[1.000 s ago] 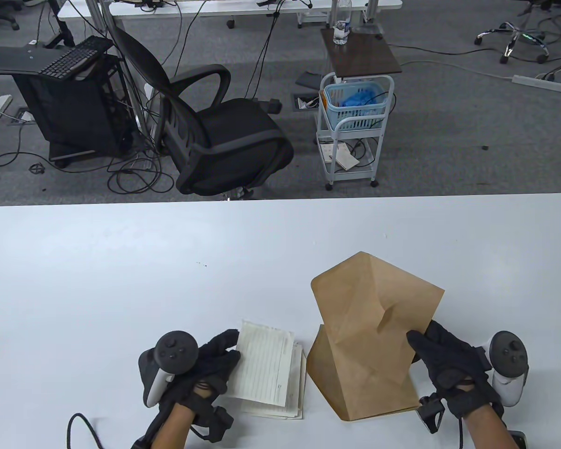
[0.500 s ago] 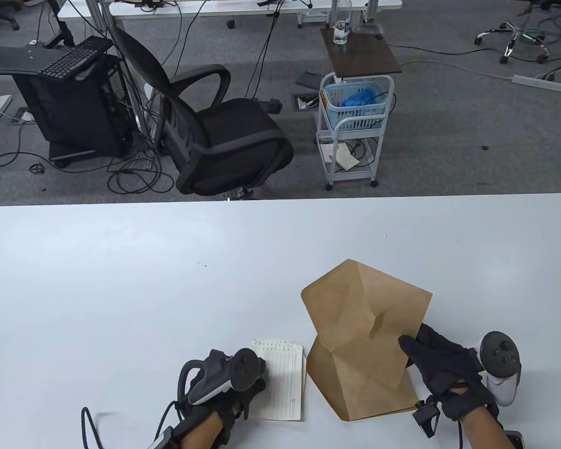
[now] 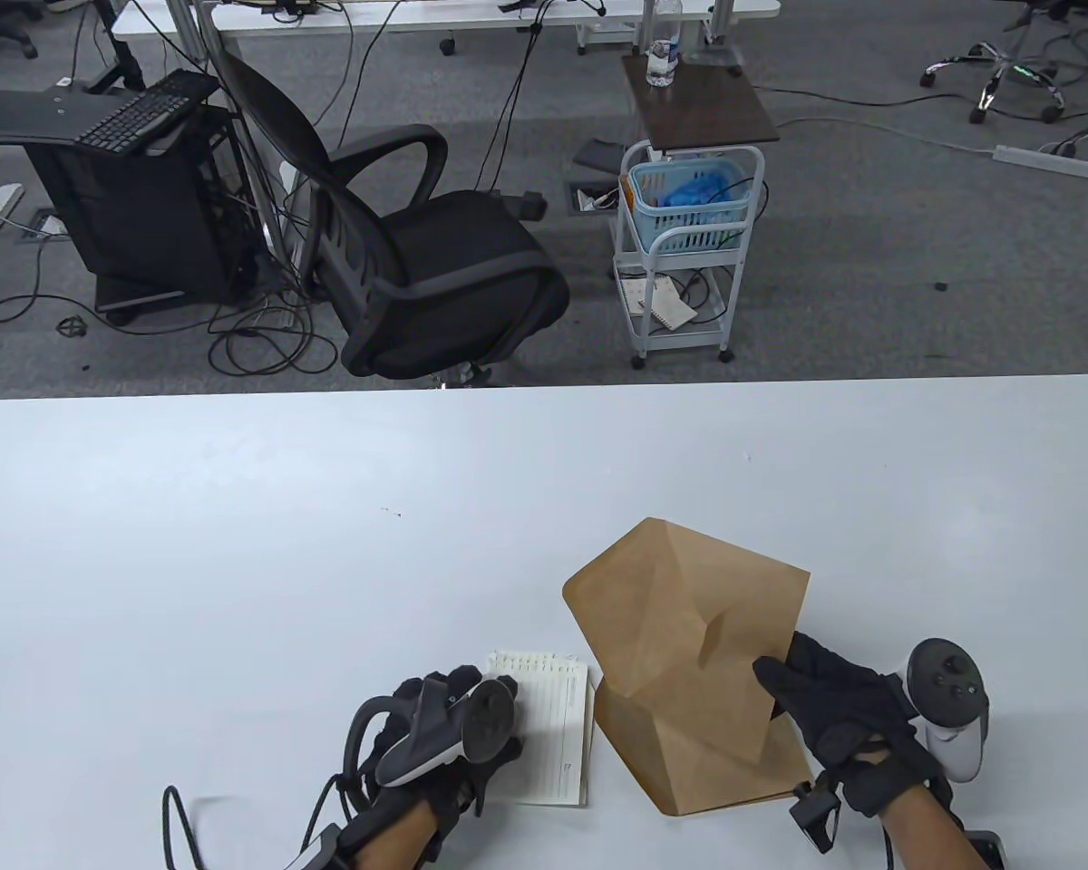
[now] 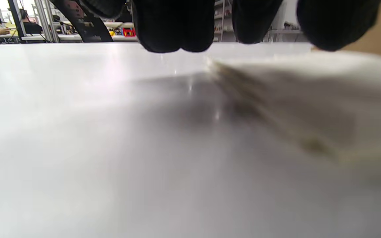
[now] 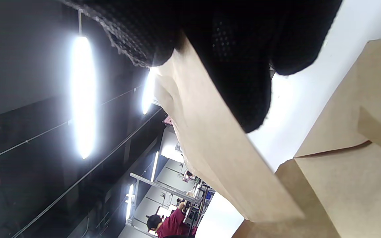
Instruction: Pull paper from envelopes and stack
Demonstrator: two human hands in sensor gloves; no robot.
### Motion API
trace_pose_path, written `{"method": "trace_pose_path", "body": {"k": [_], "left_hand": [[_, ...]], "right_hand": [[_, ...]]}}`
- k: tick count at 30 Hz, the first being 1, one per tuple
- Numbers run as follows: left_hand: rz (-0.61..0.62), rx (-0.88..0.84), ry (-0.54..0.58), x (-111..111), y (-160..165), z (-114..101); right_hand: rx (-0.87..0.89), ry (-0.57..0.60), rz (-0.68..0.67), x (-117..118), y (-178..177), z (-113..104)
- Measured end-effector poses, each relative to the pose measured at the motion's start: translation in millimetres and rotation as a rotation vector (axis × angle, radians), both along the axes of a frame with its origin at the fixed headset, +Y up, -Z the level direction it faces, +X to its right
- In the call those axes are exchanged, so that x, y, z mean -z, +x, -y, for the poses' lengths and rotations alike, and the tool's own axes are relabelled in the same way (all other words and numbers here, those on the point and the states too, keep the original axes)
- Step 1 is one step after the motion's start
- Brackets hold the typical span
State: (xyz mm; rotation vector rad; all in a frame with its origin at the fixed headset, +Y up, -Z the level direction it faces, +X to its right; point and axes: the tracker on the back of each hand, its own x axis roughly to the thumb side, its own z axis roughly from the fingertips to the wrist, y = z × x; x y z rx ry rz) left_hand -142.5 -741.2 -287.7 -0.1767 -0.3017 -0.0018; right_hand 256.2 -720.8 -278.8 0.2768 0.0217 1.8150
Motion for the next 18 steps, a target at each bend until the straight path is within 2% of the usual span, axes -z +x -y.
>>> {"method": "trace_pose_path", "body": {"k": [5, 7, 9, 11, 13, 18], "left_hand": [[-0.008, -0.067, 0.209, -1.8, -24.1, -31.9], [-0.008, -0.064, 0.297, -3.6, -34.2, -36.5], [-0.01, -0.089, 0.372, -6.5, -40.0, -32.0], [-0.003, -0.089, 0.387, -7.8, -40.0, -21.7], [0.015, -0.049, 0.354, -8.7, -37.0, -14.7], [0.036, -0.008, 0.334, -13.6, -32.3, -7.0]], "right_hand": [[0.026, -0.027, -0.035, 0.2, -0.7, -0.6], [0.038, -0.043, -0.042, 0.5, -0.5, -0.2], [0.045, -0.063, -0.044, 1.7, -0.2, 1.1], [0.054, -0.088, -0.043, 3.7, 0.5, 3.3], [0.061, -0.115, -0.041, 6.1, 1.5, 6.2], [0.065, -0.177, -0.054, 10.6, 4.9, 12.3]]}}
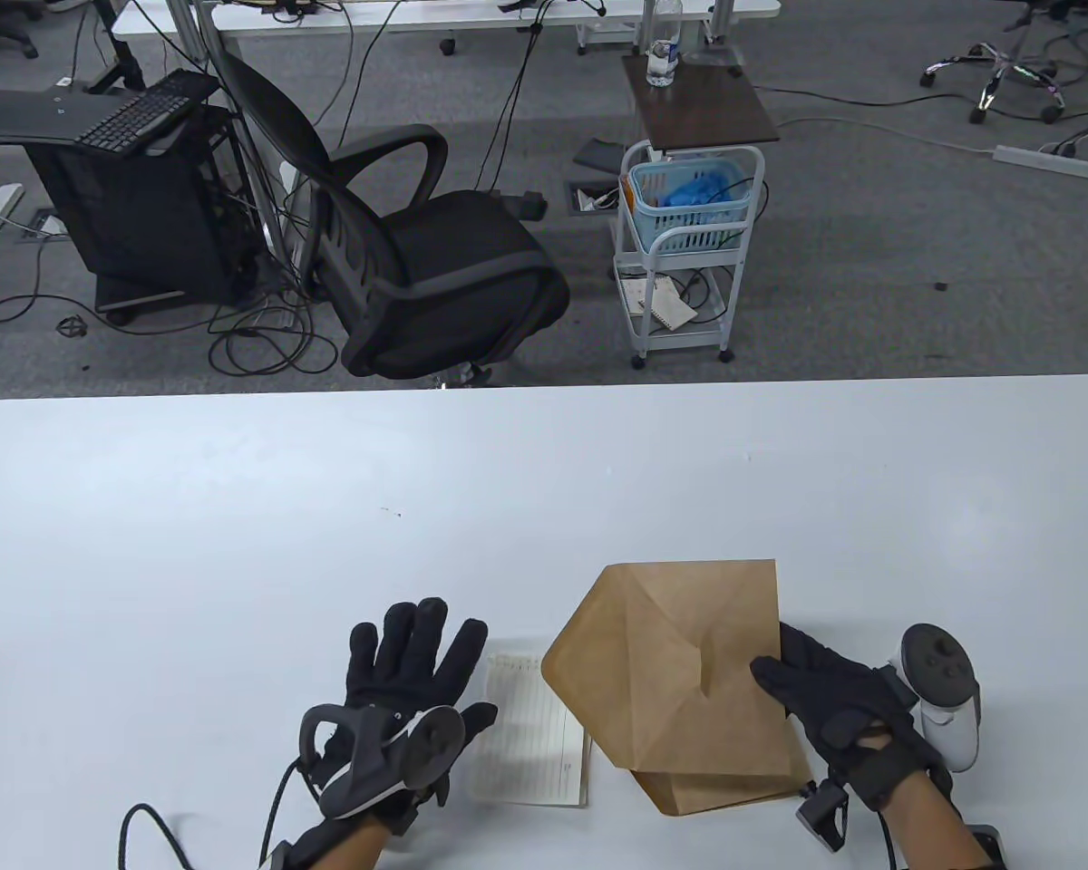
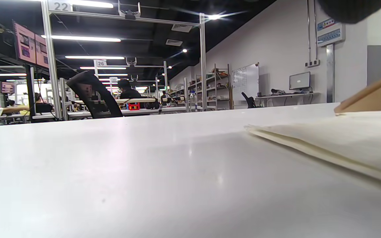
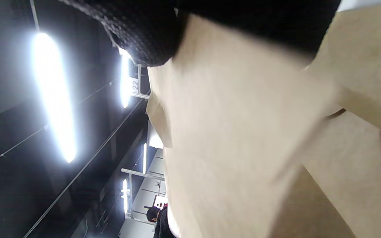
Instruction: Pull paper from envelopes and stack
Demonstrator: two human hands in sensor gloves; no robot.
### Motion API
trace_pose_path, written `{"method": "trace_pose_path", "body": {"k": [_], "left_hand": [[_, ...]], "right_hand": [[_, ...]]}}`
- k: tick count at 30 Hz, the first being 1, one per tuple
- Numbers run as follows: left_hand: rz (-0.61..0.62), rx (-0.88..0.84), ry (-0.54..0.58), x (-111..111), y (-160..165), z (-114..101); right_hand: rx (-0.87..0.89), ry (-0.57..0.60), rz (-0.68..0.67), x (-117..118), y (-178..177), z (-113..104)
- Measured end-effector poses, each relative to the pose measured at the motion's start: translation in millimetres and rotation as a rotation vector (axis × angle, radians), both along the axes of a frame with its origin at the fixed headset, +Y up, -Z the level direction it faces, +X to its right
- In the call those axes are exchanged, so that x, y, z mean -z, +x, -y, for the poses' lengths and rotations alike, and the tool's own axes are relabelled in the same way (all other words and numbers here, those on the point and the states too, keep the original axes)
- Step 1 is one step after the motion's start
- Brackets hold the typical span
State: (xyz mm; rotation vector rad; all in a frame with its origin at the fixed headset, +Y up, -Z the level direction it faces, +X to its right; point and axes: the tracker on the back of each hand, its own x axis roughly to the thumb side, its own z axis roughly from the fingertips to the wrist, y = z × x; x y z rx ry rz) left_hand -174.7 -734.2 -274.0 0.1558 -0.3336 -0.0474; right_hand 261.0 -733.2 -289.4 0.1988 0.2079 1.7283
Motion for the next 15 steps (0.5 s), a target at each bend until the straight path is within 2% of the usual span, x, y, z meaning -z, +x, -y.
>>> {"method": "trace_pose_path", "body": {"k": [5, 10, 13, 15], "left_hand": [[0.001, -0.017, -0.02, -1.1, 0.4, 2.8], [0.009, -0.007, -0.027, -2.2, 3.0, 3.8], [0.011, -0.014, -0.03, -3.0, 4.3, 4.1], [0.013, -0.013, -0.032, -3.5, 5.1, 4.8]], "right_hand": [[-0.019, -0.031, 0.001, 1.6, 1.0, 1.3], [-0.118, -0.09, 0.005, 5.6, -1.7, 11.6], [-0.262, -0.109, 0.024, 7.8, -5.5, 16.1], [-0.432, -0.078, 0.045, 8.7, -10.2, 18.1]]}}
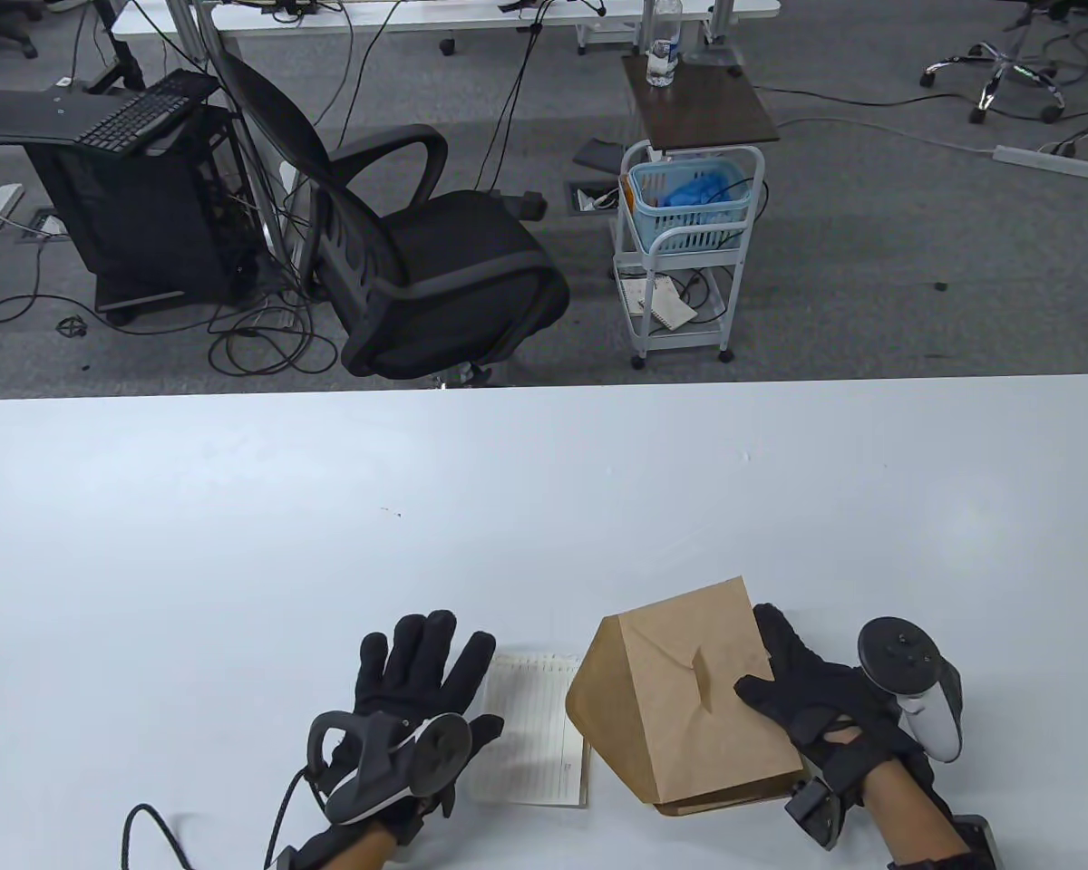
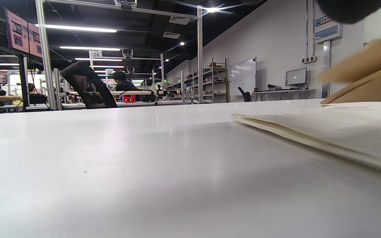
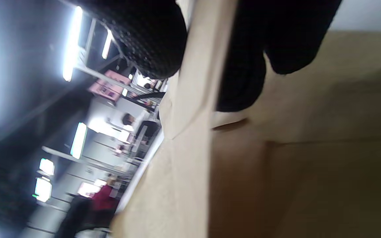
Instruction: Pull paper from envelopes and stack
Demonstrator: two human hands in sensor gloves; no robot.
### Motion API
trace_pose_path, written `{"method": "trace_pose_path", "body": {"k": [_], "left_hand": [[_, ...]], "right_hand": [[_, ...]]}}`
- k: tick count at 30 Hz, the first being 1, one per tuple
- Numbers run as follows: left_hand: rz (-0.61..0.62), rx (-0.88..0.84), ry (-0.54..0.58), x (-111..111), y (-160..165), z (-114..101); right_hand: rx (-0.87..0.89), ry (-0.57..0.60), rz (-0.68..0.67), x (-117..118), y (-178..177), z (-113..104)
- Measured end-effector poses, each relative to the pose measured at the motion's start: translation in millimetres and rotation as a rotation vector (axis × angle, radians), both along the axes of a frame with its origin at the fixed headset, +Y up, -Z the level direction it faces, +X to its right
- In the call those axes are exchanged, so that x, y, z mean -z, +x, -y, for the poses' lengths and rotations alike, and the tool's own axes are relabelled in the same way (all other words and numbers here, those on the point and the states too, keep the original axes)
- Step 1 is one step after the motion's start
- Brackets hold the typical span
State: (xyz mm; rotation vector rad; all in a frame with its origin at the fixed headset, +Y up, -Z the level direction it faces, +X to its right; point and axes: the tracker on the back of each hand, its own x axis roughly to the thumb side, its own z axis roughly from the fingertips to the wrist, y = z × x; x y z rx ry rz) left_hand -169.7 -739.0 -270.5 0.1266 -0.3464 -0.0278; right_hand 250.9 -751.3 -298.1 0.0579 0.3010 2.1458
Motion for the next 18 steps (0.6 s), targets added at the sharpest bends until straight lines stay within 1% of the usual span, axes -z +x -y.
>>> {"method": "trace_pose_path", "body": {"k": [2, 6, 8, 10, 12, 14, 15, 18], "left_hand": [[0.003, 0.001, -0.006, -0.7, 1.1, 0.8], [0.006, 0.008, -0.012, -1.3, 3.0, 1.9], [0.006, 0.009, -0.012, -1.6, 3.2, 1.8], [0.007, 0.006, -0.011, -1.7, 3.2, 2.1], [0.007, 0.006, -0.013, -1.7, 3.4, 2.7], [0.008, 0.007, -0.014, -1.9, 3.8, 2.7], [0.009, 0.008, -0.015, -2.1, 4.0, 2.6], [0.01, 0.006, -0.011, -2.7, 4.3, 2.6]], "right_hand": [[-0.168, 0.041, 0.011, -0.1, -5.1, 0.4], [-0.394, 0.136, 0.011, -1.7, -17.0, -0.1], [-0.539, 0.181, -0.007, -3.1, -24.9, -1.6], [-0.636, 0.192, -0.024, -3.7, -30.2, -1.3], [-0.759, 0.231, -0.028, -4.9, -36.6, 1.6], [-0.866, 0.235, -0.047, -4.4, -41.3, 5.3], [-0.903, 0.219, -0.054, -3.9, -43.0, 6.9], [-0.89, 0.225, -0.05, -3.2, -44.8, 7.0]]}}
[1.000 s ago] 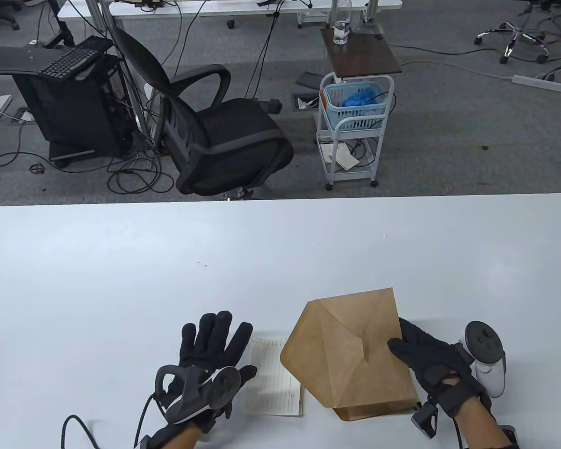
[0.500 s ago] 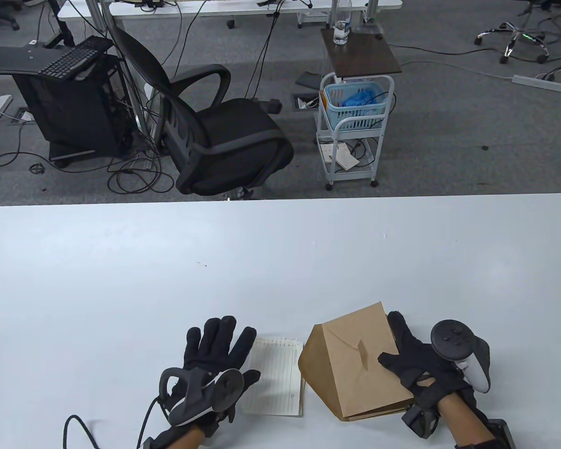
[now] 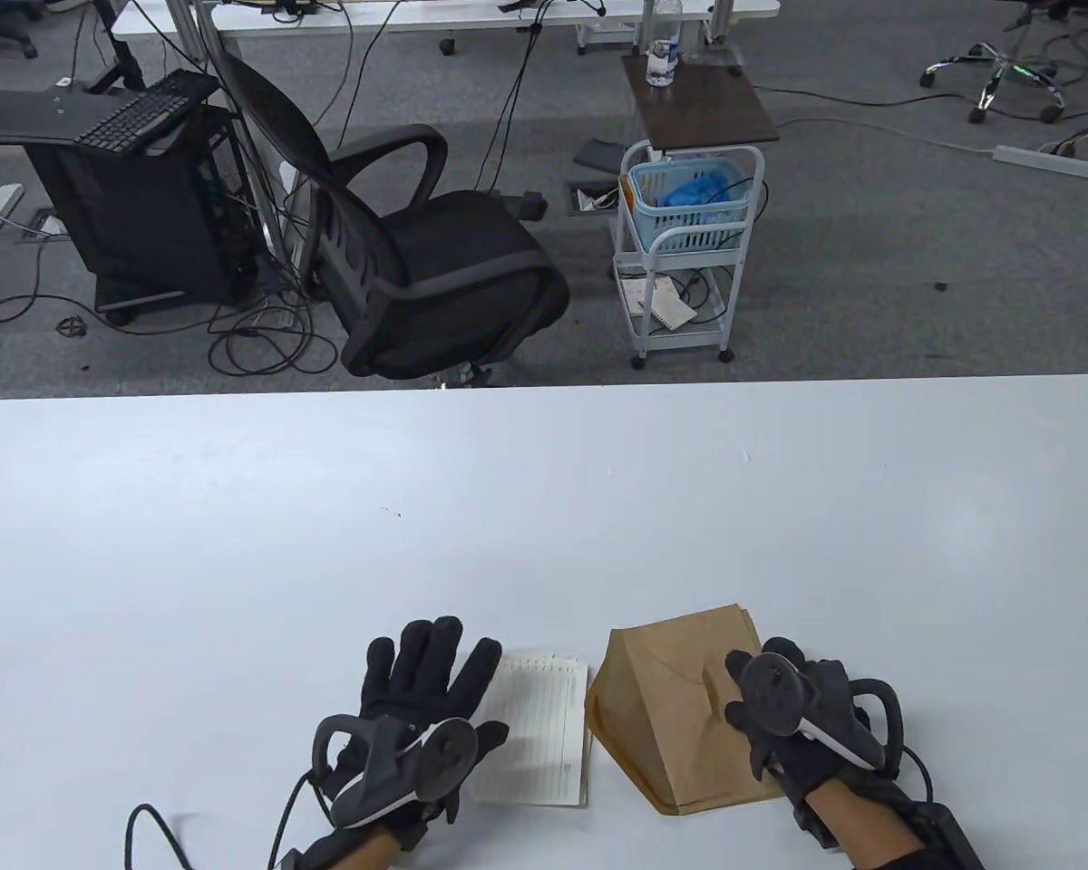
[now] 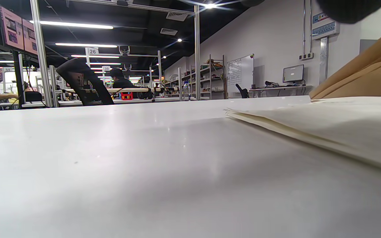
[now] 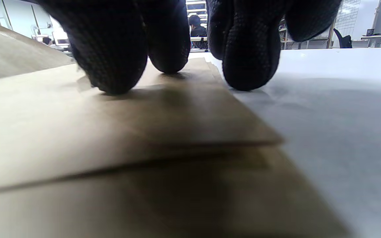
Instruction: Pull paper from envelopes and stack
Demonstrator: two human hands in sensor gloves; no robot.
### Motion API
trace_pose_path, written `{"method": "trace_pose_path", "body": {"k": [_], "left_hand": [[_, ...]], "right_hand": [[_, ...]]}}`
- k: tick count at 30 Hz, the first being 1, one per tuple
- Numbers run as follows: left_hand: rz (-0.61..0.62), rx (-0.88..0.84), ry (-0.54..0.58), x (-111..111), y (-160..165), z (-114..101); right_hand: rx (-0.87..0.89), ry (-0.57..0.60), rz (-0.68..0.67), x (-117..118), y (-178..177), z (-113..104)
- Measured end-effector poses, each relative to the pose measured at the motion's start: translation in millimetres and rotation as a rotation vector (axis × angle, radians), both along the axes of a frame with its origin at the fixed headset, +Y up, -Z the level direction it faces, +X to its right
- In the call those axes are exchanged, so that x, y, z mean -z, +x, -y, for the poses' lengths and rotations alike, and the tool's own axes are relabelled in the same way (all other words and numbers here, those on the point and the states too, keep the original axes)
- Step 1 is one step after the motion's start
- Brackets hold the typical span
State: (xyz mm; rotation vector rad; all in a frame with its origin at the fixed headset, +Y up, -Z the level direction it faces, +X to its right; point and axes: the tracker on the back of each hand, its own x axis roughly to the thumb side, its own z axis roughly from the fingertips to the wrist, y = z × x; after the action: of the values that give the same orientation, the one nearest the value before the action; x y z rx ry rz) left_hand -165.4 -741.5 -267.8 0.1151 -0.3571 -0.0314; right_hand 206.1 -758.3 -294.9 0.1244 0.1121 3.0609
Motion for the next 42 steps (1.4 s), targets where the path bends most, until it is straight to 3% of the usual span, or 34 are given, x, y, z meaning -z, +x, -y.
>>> {"method": "trace_pose_path", "body": {"k": [11, 16, 21, 29, 42], "left_hand": [[0.0, 0.004, -0.004, 0.3, 0.8, 1.3], [0.003, 0.003, -0.001, 0.4, 0.6, 1.7], [0.006, 0.007, -0.003, 0.1, 0.1, 1.3], [0.005, 0.015, 0.002, 0.4, -1.6, 1.1], [-0.003, 0.019, 0.004, 0.9, -4.1, -0.2]], "right_hand": [[0.007, -0.002, -0.028, -1.9, 1.2, -9.0], [0.067, 0.154, -0.072, -16.0, 0.3, -37.7], [0.118, 0.257, -0.175, -33.1, -2.0, -53.4], [0.091, 0.23, -0.228, -43.1, -3.5, -47.8], [0.049, 0.188, -0.224, -38.3, -2.7, -37.3]]}}
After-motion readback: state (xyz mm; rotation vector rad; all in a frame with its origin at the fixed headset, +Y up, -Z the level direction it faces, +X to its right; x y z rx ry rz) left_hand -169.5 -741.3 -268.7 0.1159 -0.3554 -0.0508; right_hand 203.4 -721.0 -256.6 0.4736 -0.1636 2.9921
